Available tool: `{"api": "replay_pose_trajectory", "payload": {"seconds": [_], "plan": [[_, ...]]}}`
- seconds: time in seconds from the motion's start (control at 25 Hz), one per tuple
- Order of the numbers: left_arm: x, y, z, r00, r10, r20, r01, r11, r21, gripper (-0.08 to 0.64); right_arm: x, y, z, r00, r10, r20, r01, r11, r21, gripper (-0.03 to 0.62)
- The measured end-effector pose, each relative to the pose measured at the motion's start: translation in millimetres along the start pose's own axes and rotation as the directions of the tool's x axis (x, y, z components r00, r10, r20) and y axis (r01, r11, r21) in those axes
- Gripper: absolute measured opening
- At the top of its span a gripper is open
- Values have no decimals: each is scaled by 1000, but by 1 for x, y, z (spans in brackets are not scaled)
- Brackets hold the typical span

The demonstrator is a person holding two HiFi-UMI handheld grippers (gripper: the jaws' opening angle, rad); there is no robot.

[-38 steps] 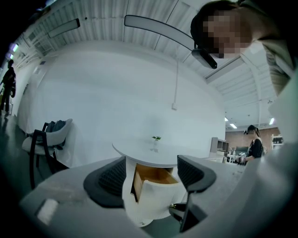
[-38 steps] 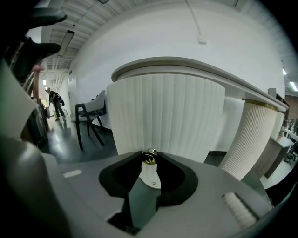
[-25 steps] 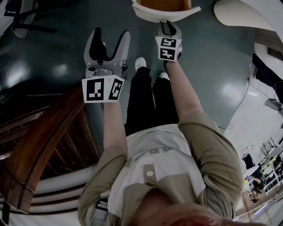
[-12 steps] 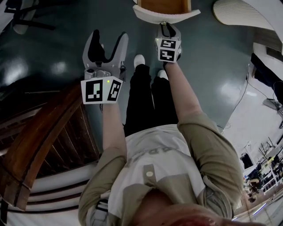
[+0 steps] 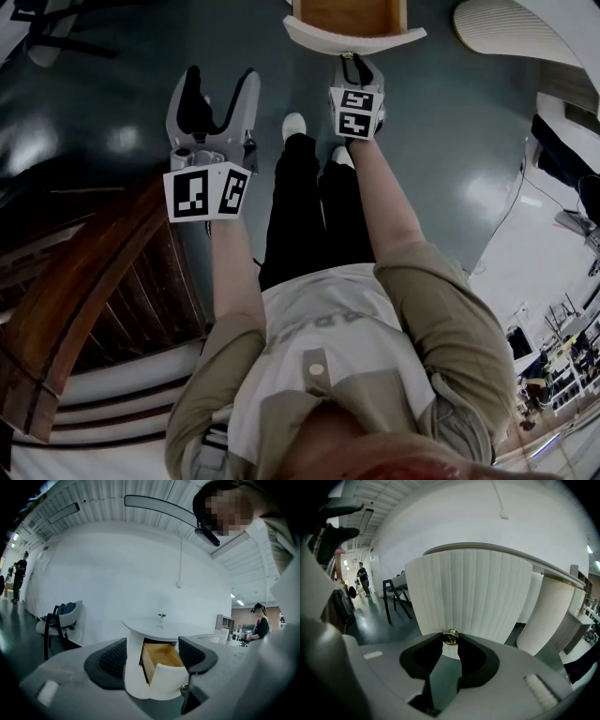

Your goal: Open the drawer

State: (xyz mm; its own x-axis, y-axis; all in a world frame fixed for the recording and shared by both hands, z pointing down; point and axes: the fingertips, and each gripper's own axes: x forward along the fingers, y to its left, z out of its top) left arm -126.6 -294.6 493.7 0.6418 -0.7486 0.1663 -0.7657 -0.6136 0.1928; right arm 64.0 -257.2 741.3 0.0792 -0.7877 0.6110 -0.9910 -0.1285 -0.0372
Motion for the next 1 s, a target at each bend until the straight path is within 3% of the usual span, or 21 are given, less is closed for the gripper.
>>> {"api": "replay_pose_trajectory", "payload": {"seconds": [1.0], "plan": [[8,-11,-16,1000,10,-23,-10,1000,-7,350,-21,8,-17,1000,20,10,-20,1000,-15,104]]}}
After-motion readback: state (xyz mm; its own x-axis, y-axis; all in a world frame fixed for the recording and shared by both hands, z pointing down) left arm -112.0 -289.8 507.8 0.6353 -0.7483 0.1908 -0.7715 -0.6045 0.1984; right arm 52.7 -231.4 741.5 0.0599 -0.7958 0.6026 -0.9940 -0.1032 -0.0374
